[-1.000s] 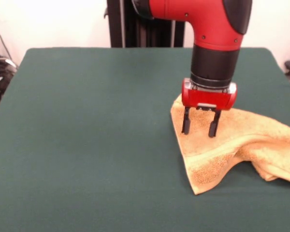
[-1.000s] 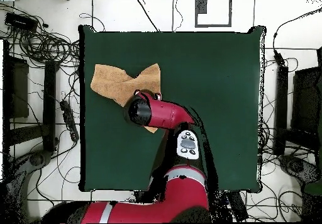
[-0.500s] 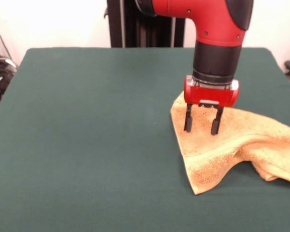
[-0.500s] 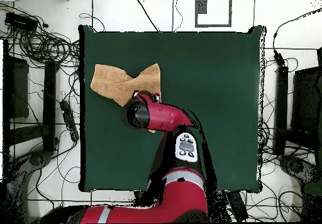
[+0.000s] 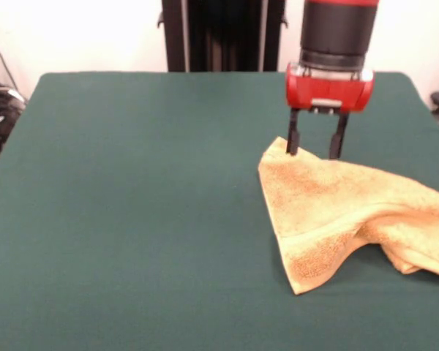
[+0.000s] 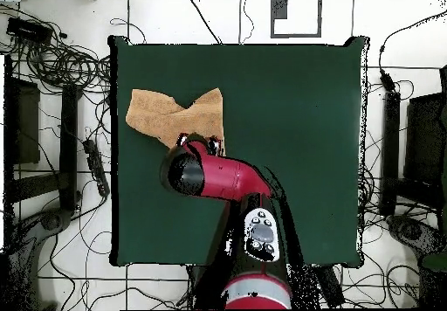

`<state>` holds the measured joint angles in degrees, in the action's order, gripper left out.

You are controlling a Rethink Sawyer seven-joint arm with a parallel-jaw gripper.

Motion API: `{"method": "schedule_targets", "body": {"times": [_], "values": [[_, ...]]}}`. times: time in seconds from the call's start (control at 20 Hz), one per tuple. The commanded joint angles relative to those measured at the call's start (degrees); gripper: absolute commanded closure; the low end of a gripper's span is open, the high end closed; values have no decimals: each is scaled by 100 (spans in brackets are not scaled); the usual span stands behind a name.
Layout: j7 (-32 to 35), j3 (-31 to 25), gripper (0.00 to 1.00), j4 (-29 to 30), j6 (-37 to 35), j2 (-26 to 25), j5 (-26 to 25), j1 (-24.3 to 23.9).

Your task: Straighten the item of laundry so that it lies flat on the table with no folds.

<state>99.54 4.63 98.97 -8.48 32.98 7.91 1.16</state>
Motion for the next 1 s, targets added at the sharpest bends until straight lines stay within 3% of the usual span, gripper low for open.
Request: {"method": "schedule_targets", "body": {"times": [0.05,0.3,1.0], "values": [[1501,-680,0,1070,75,-34,238,198],[1507,-796,0,1131,447,-402,204,189],[1486,-1088,0,1109,1021,-805,234,36]]}}
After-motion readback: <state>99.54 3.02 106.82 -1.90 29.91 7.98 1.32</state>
